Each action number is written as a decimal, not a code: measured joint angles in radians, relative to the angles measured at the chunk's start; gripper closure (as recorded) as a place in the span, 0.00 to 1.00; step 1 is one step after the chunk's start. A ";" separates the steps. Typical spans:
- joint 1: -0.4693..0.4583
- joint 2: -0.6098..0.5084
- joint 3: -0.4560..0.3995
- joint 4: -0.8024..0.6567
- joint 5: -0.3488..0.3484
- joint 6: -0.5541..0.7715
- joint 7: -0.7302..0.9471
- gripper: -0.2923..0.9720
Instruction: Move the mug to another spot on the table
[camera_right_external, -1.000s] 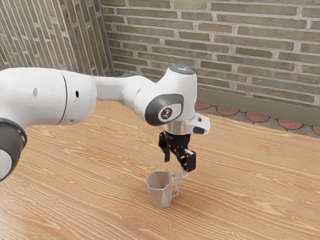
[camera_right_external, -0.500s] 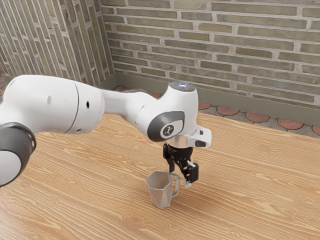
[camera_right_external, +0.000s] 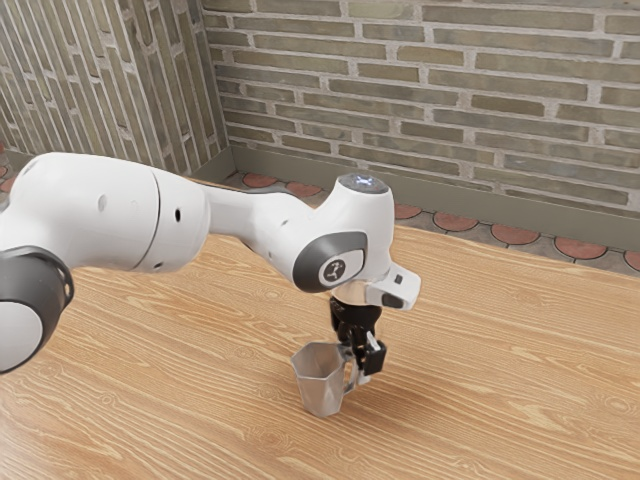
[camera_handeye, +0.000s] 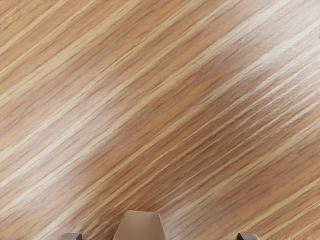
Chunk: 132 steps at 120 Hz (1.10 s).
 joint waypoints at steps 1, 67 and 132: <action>0.000 0.000 0.000 0.000 0.000 0.000 0.002 0.48; 0.013 0.009 0.005 0.000 0.071 -0.010 0.117 0.66; 0.017 0.047 0.031 0.089 0.209 -0.216 0.012 0.72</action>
